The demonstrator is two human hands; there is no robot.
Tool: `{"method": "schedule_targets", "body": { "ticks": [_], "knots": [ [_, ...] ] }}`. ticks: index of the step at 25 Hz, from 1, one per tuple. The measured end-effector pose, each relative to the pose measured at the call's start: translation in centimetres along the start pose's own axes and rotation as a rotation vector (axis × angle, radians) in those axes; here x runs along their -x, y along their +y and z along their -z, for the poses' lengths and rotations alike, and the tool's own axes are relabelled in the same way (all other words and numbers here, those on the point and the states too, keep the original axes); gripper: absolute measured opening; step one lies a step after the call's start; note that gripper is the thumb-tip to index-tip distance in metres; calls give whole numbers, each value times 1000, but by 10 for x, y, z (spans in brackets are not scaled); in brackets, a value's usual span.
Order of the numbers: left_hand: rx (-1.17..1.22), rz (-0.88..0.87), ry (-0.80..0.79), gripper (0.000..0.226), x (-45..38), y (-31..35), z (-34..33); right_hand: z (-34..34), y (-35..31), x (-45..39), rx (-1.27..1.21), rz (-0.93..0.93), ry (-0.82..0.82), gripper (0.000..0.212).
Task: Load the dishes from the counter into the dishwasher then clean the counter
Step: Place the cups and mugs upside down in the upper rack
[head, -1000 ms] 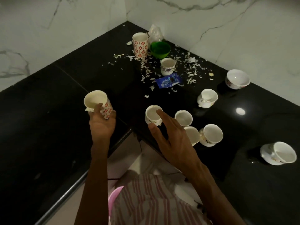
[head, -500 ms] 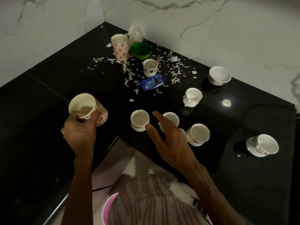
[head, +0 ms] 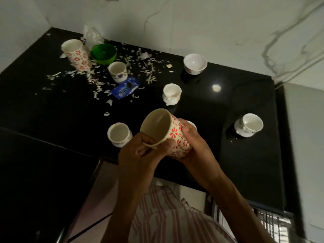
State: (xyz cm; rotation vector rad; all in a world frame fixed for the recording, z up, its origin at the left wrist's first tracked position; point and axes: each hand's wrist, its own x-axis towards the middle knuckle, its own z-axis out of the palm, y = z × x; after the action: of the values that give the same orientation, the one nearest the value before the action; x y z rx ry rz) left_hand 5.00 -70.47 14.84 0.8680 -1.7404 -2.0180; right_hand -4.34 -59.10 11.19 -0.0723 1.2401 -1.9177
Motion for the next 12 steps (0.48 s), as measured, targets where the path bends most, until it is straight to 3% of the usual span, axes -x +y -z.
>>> {"method": "schedule_targets", "body": {
  "ticks": [3, 7, 12],
  "knots": [
    [-14, 43, -96, 33, -6, -1, -5, 8, 4, 14, -85, 27, 63, 60],
    [12, 112, -151, 41, -14, -3, -12, 9, 11, 30, -230, 81, 120, 88],
    [2, 149, -270, 33, -7, -10, -35, 24, 19, 52, -282, 161, 224, 91]
  ]
}}
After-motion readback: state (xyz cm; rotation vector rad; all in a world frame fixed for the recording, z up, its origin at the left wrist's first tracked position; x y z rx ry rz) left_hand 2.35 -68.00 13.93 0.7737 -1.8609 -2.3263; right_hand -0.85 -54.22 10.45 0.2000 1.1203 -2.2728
